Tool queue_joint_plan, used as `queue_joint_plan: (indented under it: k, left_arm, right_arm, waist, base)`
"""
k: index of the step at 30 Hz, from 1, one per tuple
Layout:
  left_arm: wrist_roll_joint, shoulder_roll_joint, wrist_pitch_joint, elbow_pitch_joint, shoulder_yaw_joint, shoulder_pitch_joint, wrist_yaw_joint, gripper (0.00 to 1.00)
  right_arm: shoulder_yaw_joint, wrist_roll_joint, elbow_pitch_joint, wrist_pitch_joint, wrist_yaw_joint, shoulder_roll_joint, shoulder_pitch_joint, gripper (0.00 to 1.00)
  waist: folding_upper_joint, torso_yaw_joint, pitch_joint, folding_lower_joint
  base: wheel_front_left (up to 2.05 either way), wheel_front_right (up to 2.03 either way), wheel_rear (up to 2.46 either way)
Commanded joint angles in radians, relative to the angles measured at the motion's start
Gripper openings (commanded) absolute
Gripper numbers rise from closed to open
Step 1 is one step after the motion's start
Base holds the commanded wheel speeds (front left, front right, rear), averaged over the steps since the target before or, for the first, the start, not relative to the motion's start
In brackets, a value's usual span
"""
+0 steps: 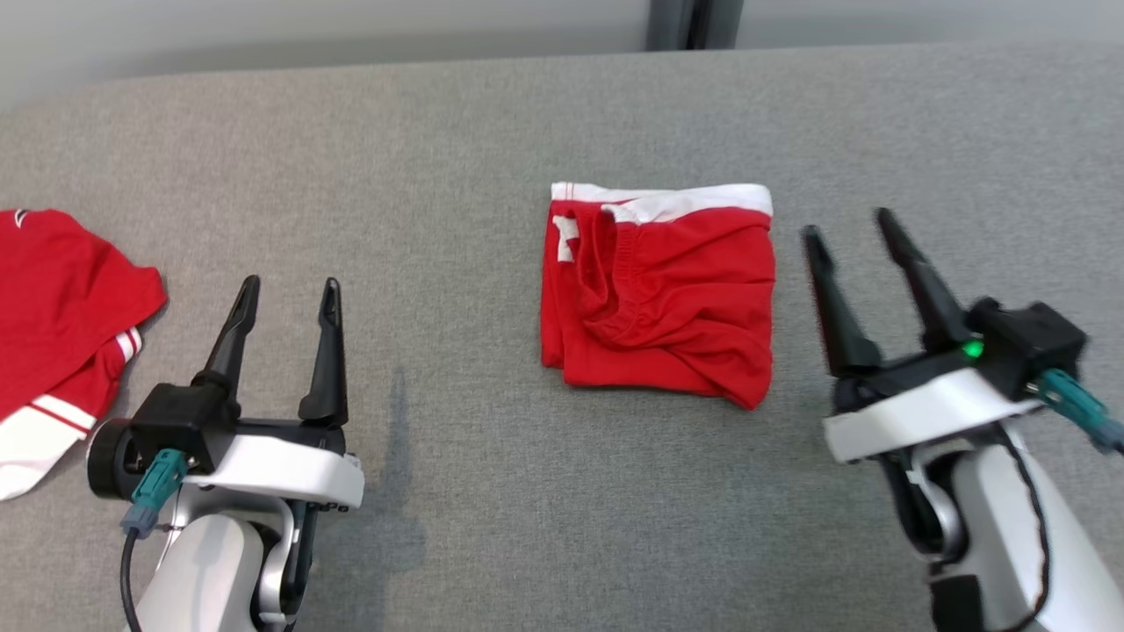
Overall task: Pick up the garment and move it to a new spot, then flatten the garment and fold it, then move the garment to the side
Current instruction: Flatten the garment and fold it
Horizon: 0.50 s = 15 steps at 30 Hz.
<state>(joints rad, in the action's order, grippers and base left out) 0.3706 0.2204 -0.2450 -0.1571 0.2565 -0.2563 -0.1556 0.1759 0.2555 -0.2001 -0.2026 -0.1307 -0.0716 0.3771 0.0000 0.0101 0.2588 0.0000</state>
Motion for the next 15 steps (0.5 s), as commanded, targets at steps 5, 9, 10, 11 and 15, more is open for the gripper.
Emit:
queue_joint_plan:
  k: [5, 9, 10, 11, 15]
  left_arm:
    - [0.012, 0.024, 0.015, 0.028, -0.012, 0.047, -0.008, 1.00]
    - [0.021, 0.041, 0.025, 0.051, -0.019, 0.086, -0.016, 1.00]
    - [0.020, 0.043, 0.028, 0.056, -0.021, 0.096, -0.020, 1.00]
    - [0.020, 0.047, 0.031, 0.062, -0.021, 0.106, -0.022, 1.00]
    - [0.020, 0.061, 0.046, 0.075, -0.024, 0.141, -0.032, 1.00]
  right_arm:
    - [-0.105, -0.045, 0.062, 0.034, 0.000, -0.016, -0.084, 1.00]
    - [-0.158, -0.062, 0.100, 0.062, 0.000, -0.015, -0.144, 1.00]
    - [-0.167, -0.065, 0.109, 0.070, 0.000, -0.015, -0.158, 1.00]
    - [-0.172, -0.066, 0.115, 0.076, 0.000, -0.015, -0.171, 1.00]
    - [-0.181, -0.071, 0.133, 0.099, 0.000, -0.013, -0.214, 1.00]
  waist:
    - [0.0000, -0.027, -0.057, 0.0000]
    - [0.0000, -0.036, -0.095, 0.0000]
    - [0.0000, -0.038, -0.104, 0.0000]
    - [0.0000, -0.039, -0.112, 0.0000]
    - [0.0000, -0.042, -0.149, 0.0000]
  base:
    - [0.00, 0.00, 0.00]
    - [0.00, 0.00, 0.00]
    - [0.00, 0.00, 0.00]
    - [0.00, 0.00, 0.00]
    - [0.00, 0.00, 0.00]
